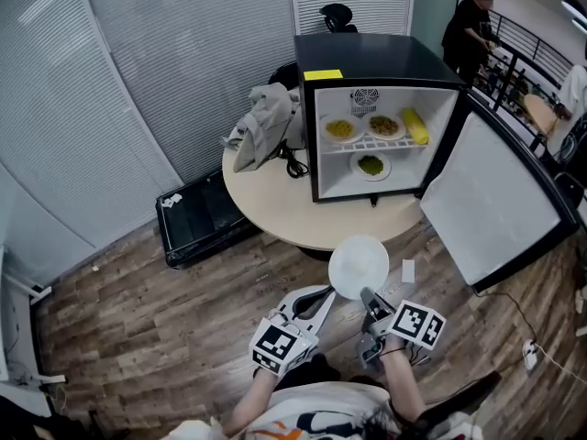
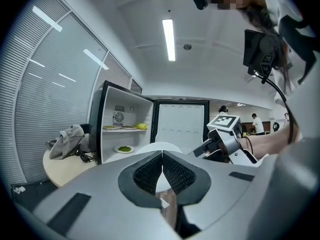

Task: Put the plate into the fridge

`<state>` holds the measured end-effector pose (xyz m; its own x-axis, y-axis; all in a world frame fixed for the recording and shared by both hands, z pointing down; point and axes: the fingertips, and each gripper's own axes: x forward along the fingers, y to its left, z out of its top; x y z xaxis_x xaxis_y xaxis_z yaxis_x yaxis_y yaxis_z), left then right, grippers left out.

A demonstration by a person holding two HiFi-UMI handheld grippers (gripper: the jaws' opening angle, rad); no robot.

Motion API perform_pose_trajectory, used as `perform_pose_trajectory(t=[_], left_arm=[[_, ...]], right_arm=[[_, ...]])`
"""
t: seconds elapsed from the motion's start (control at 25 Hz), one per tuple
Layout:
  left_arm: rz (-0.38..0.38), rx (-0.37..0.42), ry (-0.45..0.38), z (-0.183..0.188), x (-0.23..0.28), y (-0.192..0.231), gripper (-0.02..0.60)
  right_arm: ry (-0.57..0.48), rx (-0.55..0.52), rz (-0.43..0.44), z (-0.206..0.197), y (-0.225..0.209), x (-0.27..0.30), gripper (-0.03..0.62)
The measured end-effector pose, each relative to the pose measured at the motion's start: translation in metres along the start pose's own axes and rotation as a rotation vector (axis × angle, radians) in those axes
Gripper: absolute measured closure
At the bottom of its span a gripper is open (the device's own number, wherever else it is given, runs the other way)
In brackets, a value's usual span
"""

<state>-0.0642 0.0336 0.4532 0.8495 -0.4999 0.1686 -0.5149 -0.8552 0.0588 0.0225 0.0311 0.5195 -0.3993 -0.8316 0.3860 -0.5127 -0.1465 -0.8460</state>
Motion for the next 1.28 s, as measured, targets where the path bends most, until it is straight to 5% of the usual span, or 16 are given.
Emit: perform_pose_trajectory(t=[0.6,1.28], left_arm=[[-0.027,-0.034,0.02,-0.012,0.021,0.021,0.569],[0.075,-0.079,0.033,-0.007,0.094,0.073,0.569]], right_arm=[[-0.021,0.022,-0.042,0.013,-0.012,0.013,0.568],[0.085,0.0,-0.032,0.09,-0.031,0.079,0.568]])
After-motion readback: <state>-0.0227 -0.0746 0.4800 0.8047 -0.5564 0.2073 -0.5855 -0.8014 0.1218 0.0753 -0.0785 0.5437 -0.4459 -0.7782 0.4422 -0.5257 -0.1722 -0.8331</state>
